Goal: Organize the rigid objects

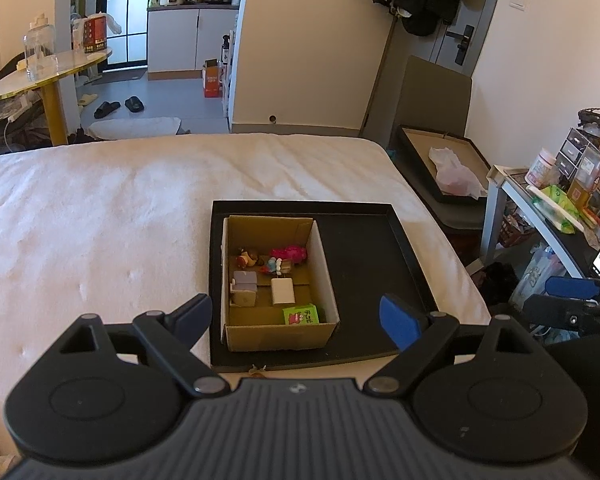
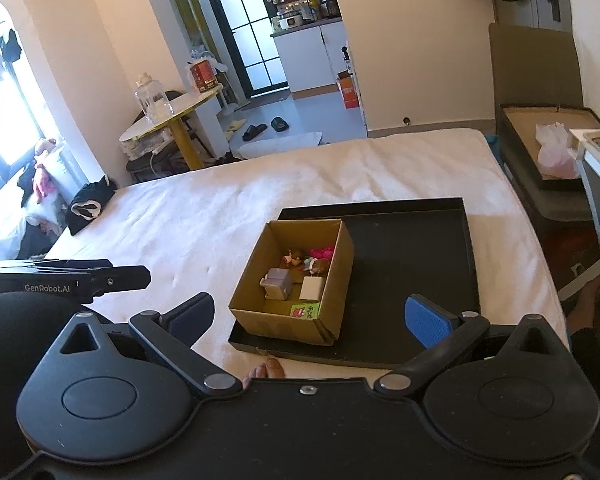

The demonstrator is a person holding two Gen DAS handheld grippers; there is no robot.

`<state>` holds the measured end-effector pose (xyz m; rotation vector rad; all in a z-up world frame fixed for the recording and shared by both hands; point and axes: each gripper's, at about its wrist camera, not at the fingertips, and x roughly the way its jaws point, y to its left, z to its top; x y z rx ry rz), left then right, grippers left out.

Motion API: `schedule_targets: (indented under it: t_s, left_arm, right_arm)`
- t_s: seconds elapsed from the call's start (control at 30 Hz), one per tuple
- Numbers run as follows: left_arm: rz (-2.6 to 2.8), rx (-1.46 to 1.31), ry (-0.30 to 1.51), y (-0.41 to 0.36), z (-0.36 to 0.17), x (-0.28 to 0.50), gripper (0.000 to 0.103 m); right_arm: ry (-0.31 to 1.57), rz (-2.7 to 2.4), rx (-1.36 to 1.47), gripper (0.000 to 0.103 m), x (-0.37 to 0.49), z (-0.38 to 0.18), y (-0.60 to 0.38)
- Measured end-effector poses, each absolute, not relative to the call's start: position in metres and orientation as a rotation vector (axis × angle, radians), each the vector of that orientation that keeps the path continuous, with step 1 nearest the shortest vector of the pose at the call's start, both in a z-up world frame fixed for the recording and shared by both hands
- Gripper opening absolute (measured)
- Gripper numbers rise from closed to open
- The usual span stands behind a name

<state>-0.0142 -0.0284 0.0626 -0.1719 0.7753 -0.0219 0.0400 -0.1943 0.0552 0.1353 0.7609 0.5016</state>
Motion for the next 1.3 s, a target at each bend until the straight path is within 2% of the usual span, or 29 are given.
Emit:
schedule_targets:
  t_s: [1.3]
  left_arm:
    - [-0.019,-0.173,0.770,-0.0284,0.0611,-0.0138,0.091]
  right_arm:
    - [0.767,0.477,0.137,0.103,0.0394,0.0556,-0.1954]
